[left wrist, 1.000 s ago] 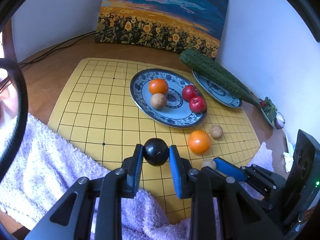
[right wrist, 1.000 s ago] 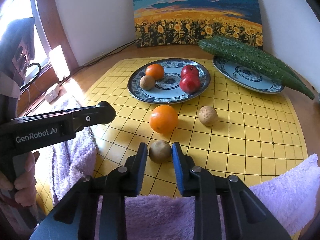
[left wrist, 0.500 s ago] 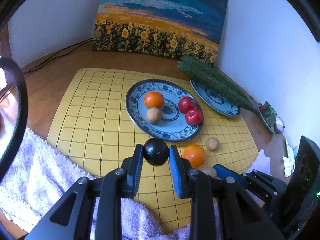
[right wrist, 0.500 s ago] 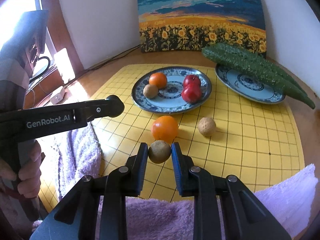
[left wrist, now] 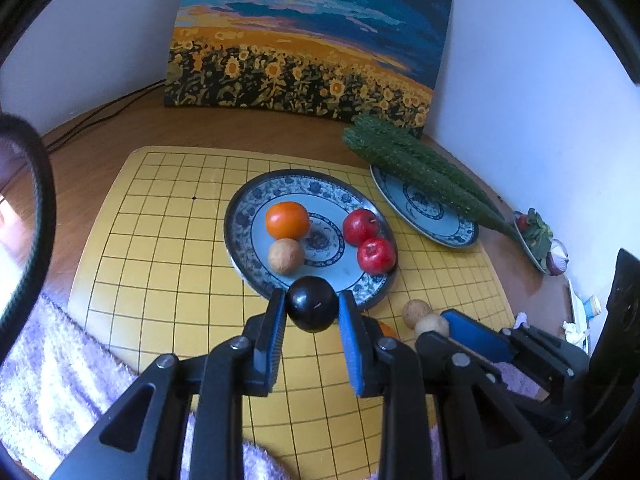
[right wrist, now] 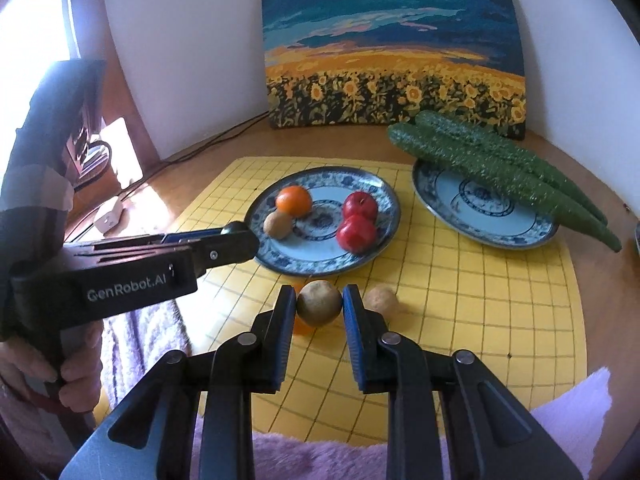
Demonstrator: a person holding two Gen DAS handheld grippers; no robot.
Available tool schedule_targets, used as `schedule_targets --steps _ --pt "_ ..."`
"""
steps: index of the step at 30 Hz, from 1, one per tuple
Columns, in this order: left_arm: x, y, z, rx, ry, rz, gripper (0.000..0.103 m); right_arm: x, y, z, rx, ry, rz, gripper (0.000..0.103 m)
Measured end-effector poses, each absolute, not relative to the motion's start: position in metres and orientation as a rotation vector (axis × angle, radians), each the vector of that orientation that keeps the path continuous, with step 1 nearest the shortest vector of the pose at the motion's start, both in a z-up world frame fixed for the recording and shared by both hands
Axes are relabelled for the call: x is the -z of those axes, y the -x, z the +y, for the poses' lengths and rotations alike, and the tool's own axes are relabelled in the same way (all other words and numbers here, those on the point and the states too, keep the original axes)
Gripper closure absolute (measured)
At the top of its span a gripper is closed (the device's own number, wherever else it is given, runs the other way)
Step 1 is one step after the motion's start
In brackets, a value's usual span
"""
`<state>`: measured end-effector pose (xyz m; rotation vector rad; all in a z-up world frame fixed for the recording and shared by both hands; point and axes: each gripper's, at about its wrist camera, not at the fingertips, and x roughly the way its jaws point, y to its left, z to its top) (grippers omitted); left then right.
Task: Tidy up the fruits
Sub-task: 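Carry the black plum onto the plate with the left tool while the right tool sets the brown fruit there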
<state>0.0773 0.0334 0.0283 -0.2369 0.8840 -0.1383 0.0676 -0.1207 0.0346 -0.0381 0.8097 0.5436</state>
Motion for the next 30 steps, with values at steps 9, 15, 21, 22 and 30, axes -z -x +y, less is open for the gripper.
schedule_targets --steps 9,15,21,22,30 --pt "-0.038 -0.099 0.036 0.124 0.239 0.866 0.076 -0.042 -0.101 -0.124 -0.529 0.025 0.807 0.077" --pt "-0.044 -0.121 0.039 0.11 0.219 0.851 0.076 -0.044 -0.128 -0.118 -0.517 0.051 0.804 0.077" --pt "-0.043 -0.147 0.039 0.108 0.205 0.856 0.076 -0.043 -0.15 -0.109 -0.513 0.071 0.808 0.077" --pt "-0.041 -0.154 0.039 0.106 0.2 0.857 0.076 -0.042 -0.153 -0.108 -0.511 0.075 0.808 0.077" --pt "-0.029 -0.174 0.038 0.093 0.186 0.87 0.076 -0.036 -0.172 -0.101 -0.506 0.079 0.799 0.077"
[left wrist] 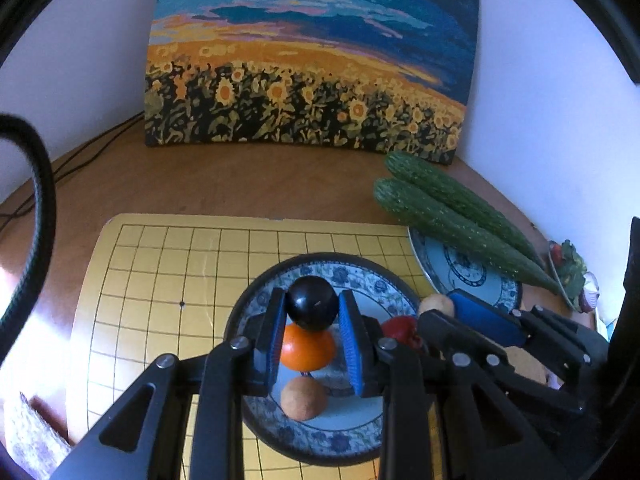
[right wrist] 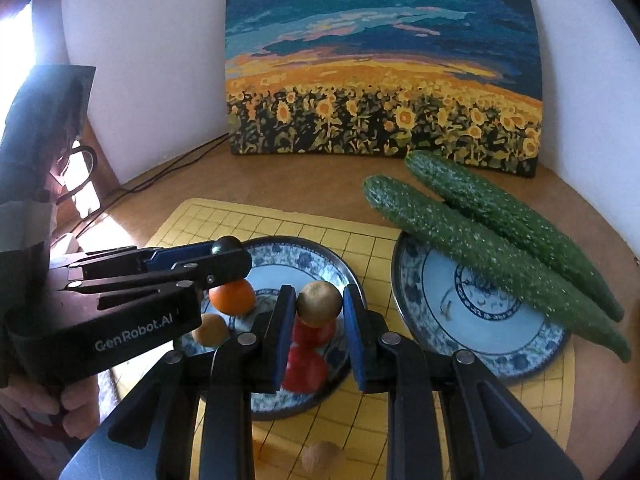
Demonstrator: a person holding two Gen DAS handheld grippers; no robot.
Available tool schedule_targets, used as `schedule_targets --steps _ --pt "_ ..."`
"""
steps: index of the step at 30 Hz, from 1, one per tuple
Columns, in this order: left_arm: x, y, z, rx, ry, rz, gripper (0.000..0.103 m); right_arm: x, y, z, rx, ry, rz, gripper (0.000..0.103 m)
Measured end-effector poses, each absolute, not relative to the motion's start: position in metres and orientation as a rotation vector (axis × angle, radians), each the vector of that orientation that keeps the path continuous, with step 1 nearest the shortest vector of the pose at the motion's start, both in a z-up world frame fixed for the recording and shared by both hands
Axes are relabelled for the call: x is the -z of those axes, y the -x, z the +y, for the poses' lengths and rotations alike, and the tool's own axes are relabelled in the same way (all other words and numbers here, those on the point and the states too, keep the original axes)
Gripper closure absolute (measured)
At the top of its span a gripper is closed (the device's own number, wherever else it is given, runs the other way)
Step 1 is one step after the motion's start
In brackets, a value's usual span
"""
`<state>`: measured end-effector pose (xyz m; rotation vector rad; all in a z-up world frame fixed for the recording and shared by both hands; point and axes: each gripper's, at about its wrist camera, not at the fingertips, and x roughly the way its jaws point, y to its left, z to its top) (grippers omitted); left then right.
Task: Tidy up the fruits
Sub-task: 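Carry the black plum onto the plate with the left tool while the right tool sets the brown fruit there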
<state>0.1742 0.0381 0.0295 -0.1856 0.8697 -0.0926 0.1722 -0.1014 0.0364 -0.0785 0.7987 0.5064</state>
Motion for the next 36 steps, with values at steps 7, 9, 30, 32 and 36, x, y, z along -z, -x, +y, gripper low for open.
schedule_targets --steps 7,9,30,32,36 --pt "-0.023 -0.181 0.038 0.111 0.199 0.88 0.076 -0.029 -0.183 -0.097 -0.507 0.085 0.81 0.077" --pt "-0.021 -0.183 0.039 0.114 0.205 0.887 0.076 -0.027 -0.186 -0.097 -0.504 0.088 0.814 0.077" --pt "-0.008 -0.189 0.042 0.1 0.2 0.932 0.076 -0.023 -0.198 -0.087 -0.505 0.102 0.831 0.077" --pt "-0.01 -0.187 0.043 0.101 0.206 0.927 0.076 -0.023 -0.198 -0.087 -0.506 0.099 0.833 0.077" --pt "-0.015 -0.184 0.044 0.105 0.211 0.921 0.076 -0.023 -0.198 -0.088 -0.501 0.09 0.836 0.077"
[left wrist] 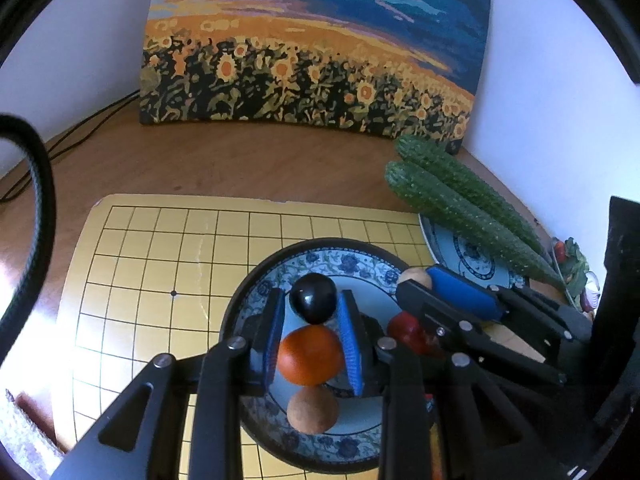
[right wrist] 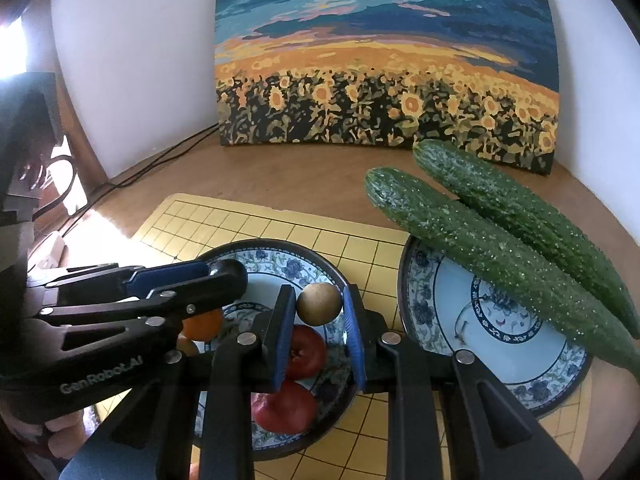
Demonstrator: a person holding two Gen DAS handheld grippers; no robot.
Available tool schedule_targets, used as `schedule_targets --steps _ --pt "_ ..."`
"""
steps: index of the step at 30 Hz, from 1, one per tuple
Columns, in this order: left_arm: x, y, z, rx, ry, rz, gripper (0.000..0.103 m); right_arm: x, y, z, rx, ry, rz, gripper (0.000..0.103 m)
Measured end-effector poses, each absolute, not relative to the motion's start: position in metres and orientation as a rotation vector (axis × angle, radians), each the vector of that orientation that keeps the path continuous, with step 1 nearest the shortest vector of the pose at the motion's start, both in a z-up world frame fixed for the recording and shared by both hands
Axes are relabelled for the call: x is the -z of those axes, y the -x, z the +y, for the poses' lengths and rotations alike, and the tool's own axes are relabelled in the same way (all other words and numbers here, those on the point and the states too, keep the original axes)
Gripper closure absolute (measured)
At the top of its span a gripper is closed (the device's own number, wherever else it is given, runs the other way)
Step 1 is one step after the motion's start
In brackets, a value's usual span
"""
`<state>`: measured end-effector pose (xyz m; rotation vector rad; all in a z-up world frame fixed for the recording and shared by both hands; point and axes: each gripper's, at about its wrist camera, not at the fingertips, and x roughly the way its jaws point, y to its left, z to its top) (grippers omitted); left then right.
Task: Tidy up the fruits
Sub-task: 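Carry the black plum onto the plate with the left tool while the right tool sets the brown fruit there, then open both tools and withdraw them from the plate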
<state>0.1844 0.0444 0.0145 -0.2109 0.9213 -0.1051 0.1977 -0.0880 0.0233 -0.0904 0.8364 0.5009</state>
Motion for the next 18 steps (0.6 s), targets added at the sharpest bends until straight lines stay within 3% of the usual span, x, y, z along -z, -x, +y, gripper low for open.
schedule_targets --steps 8,18 --pt "-0.023 -0.173 0.045 0.103 0.217 0.932 0.075 -0.021 -0.197 -0.092 -0.486 0.069 0.847 0.068" --pt "-0.036 -0.149 0.04 0.114 0.209 0.919 0.074 -0.034 -0.175 -0.099 -0.487 0.065 0.829 0.064"
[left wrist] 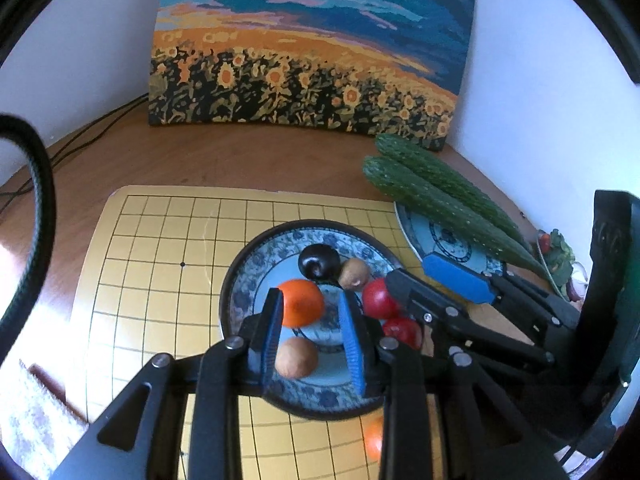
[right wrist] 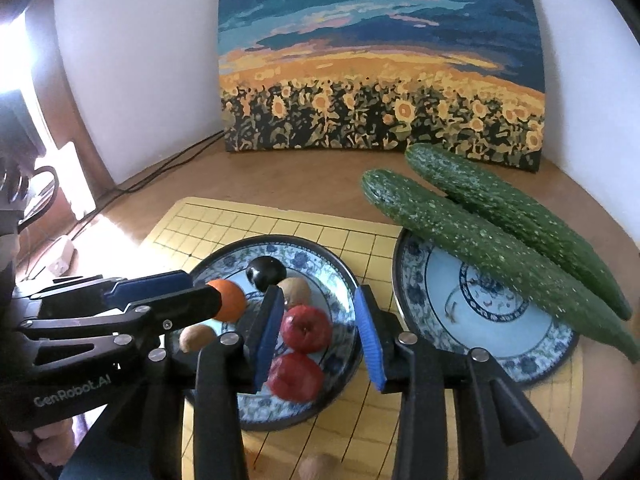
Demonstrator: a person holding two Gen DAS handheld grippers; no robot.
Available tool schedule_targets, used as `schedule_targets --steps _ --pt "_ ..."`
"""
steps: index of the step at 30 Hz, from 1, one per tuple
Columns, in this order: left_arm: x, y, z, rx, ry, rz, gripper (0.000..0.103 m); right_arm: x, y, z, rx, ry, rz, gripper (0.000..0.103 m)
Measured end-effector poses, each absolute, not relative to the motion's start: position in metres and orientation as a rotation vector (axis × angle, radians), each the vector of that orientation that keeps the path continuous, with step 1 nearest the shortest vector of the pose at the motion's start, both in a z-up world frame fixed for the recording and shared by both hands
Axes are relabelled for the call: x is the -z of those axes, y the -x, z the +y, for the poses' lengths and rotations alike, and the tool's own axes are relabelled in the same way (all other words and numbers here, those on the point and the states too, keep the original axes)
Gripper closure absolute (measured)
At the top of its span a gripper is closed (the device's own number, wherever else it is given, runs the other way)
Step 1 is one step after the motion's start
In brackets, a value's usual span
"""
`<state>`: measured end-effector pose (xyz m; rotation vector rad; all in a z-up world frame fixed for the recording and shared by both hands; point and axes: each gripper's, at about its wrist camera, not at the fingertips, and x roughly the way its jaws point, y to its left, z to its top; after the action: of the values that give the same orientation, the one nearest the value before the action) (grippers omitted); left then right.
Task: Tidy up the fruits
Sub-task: 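Open both tools and withdraw them from the plate, then grasp the loose orange with the left tool while the right tool moves to another brown fruit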
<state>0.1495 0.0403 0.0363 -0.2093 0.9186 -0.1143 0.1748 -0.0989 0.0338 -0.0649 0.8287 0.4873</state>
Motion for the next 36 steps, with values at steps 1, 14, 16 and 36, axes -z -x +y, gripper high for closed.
schedule_targets --steps 1,14,16,36 --pt "-0.038 -0.147 0.039 0.116 0.208 0.918 0.074 -0.035 -0.172 -0.1 -0.486 0.064 0.829 0.064" --pt "-0.047 -0.107 0.033 0.125 0.196 0.9 0.073 -0.059 -0.117 -0.11 -0.473 0.077 0.797 0.063" --pt "-0.047 -0.1 0.032 0.125 0.195 0.898 0.072 -0.058 -0.109 -0.112 -0.462 0.073 0.798 0.063" --pt "-0.024 -0.069 -0.004 0.186 0.184 0.964 0.066 -0.034 -0.073 -0.163 -0.383 -0.009 0.837 0.063"
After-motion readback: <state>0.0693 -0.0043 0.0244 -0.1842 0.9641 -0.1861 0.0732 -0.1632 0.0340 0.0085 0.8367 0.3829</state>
